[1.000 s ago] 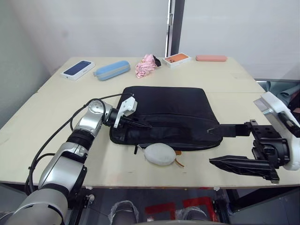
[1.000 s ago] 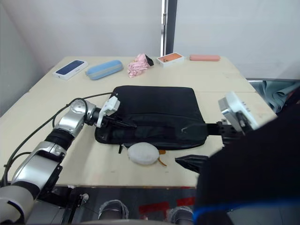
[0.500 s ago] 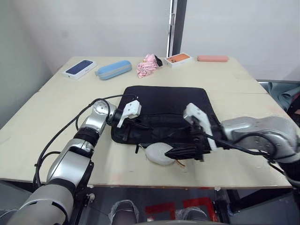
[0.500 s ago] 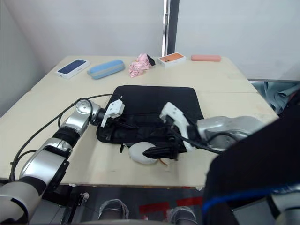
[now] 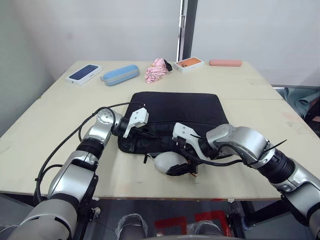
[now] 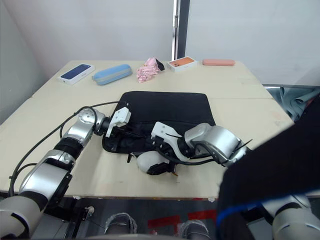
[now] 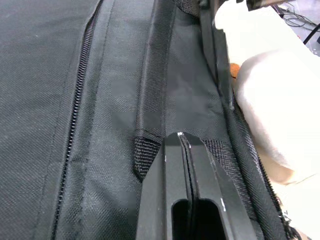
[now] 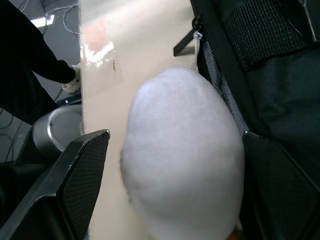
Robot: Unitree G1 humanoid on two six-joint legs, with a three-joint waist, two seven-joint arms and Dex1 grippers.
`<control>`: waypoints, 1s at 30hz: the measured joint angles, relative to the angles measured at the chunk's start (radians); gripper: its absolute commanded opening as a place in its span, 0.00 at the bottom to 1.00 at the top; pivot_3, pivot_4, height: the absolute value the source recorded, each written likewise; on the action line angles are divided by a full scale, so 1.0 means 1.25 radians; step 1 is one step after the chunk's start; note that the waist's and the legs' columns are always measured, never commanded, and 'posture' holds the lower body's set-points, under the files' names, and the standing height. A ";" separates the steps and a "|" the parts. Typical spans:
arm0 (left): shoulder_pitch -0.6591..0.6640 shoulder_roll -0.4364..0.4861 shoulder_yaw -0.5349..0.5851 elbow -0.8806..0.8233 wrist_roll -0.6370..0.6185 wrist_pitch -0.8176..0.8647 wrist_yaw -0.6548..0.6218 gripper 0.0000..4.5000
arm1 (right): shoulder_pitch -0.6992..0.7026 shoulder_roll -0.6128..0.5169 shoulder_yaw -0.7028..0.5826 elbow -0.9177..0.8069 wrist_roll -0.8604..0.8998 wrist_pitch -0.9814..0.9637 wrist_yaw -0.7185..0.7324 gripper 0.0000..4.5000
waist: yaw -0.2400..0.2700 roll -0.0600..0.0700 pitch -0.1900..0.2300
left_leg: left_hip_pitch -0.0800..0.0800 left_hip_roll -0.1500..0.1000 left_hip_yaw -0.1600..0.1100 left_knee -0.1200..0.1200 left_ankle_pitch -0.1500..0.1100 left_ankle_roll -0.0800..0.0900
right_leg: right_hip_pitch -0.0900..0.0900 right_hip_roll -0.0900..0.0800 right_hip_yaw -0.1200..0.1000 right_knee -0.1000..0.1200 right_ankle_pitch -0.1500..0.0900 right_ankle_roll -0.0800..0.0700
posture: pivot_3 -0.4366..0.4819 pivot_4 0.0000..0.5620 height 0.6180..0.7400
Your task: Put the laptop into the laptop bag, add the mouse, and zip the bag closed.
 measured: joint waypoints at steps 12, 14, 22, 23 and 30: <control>0.003 0.007 -0.009 -0.003 0.019 -0.025 -0.006 0.00 | 0.007 0.016 -0.009 0.004 -0.042 0.011 0.049 0.00 | -0.002 0.000 0.000 | 0.001 0.000 0.000 0.000 0.000 0.000 | 0.000 0.000 0.000 0.000 0.000 0.000 | 0.48 0.27 1.00; 0.003 0.008 -0.012 -0.003 0.026 -0.042 -0.005 0.00 | 0.014 0.017 -0.026 0.002 -0.042 0.018 0.040 0.00 | -0.002 0.000 0.000 | 0.001 0.000 0.000 0.000 0.000 0.000 | 0.000 0.000 0.000 0.000 0.000 0.000 | 0.48 0.27 1.00; -0.001 0.019 -0.041 0.011 0.069 -0.153 0.009 0.00 | 0.098 -0.063 -0.186 -0.110 -0.009 0.091 0.003 0.00 | 0.000 0.001 -0.002 | 0.008 0.000 0.002 -0.002 0.000 0.000 | 0.004 0.000 0.003 0.000 0.000 0.000 | 0.48 0.27 1.00; -0.002 0.018 -0.046 0.013 0.079 -0.167 0.015 0.00 | 0.120 -0.076 -0.203 -0.126 -0.006 0.100 -0.002 0.00 | 0.001 0.001 -0.002 | 0.012 0.000 0.003 -0.003 0.000 0.000 | 0.007 0.000 0.004 0.000 -0.001 0.000 | 0.48 0.27 1.00; 0.001 0.013 -0.064 0.032 0.095 -0.215 0.027 0.00 | 0.283 -0.199 -0.377 -0.262 0.055 0.157 -0.015 0.00 | 0.005 0.004 -0.008 | 0.015 0.000 0.005 -0.003 -0.001 0.000 | 0.010 -0.001 0.009 -0.002 -0.002 0.003 | 0.48 0.27 1.00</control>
